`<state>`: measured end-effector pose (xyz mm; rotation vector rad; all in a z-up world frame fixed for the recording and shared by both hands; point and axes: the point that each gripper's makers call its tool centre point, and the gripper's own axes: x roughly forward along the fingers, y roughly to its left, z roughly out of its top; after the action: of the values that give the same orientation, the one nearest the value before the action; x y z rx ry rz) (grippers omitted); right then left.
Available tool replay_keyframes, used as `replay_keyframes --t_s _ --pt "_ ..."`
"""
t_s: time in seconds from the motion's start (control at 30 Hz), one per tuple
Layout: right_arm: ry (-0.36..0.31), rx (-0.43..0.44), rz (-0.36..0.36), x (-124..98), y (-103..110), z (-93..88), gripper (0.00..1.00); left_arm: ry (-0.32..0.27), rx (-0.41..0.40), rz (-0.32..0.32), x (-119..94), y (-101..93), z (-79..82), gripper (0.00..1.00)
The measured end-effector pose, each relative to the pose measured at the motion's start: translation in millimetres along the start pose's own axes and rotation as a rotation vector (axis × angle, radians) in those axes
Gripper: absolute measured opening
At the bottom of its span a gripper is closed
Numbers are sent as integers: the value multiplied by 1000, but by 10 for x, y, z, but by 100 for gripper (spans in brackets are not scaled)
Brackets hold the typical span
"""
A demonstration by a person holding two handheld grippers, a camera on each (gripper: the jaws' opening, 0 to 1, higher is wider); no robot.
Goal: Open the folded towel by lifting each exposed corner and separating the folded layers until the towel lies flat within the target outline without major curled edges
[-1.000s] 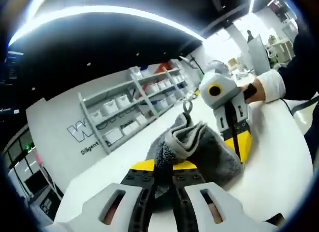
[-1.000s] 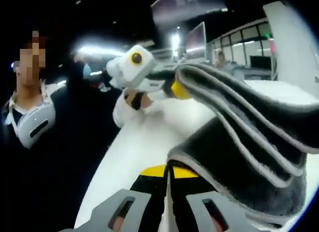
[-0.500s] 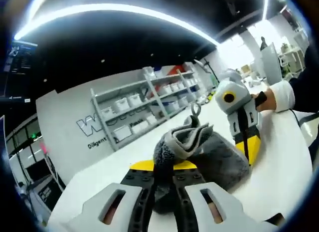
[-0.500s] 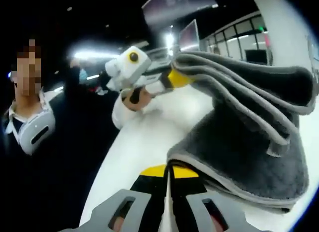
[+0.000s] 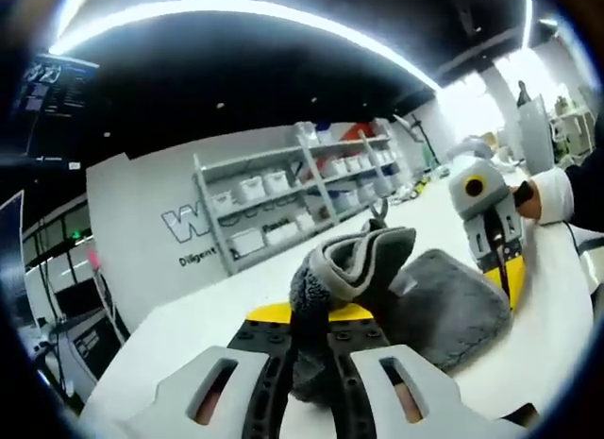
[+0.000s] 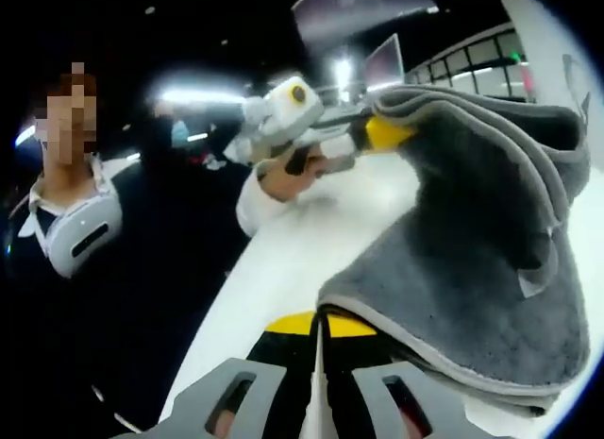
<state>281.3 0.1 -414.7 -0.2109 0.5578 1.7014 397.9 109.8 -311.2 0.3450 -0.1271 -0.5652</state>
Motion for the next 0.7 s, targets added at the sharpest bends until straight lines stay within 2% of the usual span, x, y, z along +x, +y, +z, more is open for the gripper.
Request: replay_keyframes --t_s 0.13,0.2,0.37,0.7 --pt "3 -10 23 1 27 1 0 12 -34 15 -28 89 -60 8" --pt "-4 -13 43 17 77 14 0 28 -87 16 -41 136 -116 8" --pt "4 -16 73 44 130 0 0 18 -150 21 -80 206 -136 8" --pt "20 -26 115 47 219 -6 0 51 -145 45 -84 232 -226 9"
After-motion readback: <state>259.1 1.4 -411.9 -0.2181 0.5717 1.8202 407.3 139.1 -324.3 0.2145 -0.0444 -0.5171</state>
